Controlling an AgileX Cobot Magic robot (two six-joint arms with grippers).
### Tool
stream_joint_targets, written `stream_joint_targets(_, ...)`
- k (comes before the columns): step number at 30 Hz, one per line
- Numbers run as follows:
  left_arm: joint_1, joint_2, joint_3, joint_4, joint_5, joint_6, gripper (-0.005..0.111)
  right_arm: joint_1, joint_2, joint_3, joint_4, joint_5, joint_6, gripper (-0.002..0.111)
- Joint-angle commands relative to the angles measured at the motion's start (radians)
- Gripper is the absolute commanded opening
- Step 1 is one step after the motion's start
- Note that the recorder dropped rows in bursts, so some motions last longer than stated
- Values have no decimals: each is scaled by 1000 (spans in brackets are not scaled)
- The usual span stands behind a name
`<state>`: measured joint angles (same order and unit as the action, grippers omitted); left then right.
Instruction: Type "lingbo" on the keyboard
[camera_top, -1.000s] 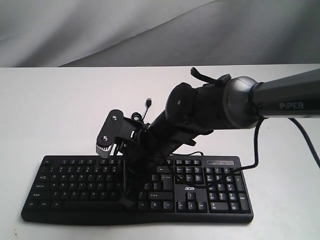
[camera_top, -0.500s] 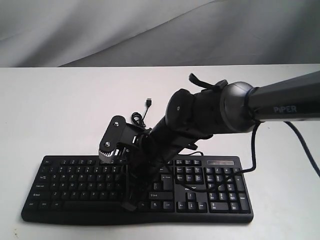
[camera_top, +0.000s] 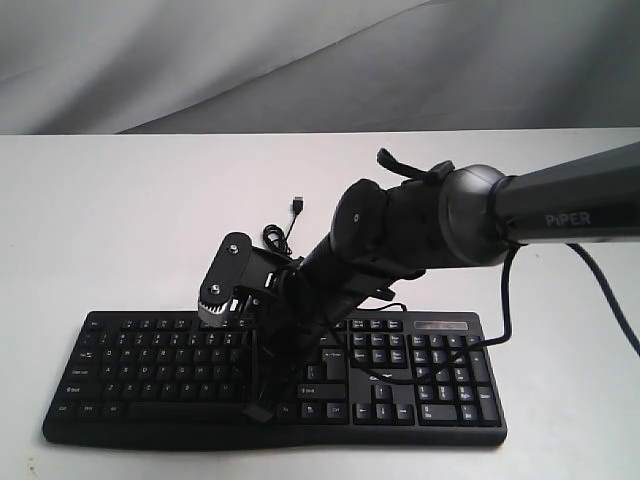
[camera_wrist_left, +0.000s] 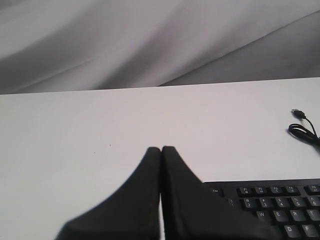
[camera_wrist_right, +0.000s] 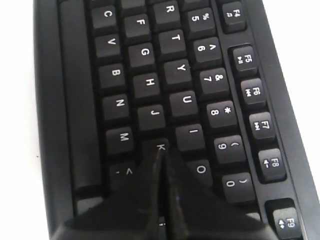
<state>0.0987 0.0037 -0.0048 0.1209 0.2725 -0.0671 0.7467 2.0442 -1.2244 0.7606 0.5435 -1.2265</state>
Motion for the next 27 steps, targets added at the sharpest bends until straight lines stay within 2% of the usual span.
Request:
stream_joint_targets(1,1,-4,5,-4,-7,-2,1,1,9,6,0,15,-3,0)
stream_joint_targets(9,1,-4,5,-4,-7,-2,1,1,1,0,-11,17,-3,0)
stream_joint_targets(14,1,-4,5,-4,-7,-2,1,12,-36,0,1,-51,-5,0)
stream_joint_targets(23,1,-4,5,-4,-7,-2,1,12,58,-137,36,-8,-11,0)
stream_joint_targets(27,1,-4,5,-4,-7,-2,1,12,69,-145,16,0,2,0)
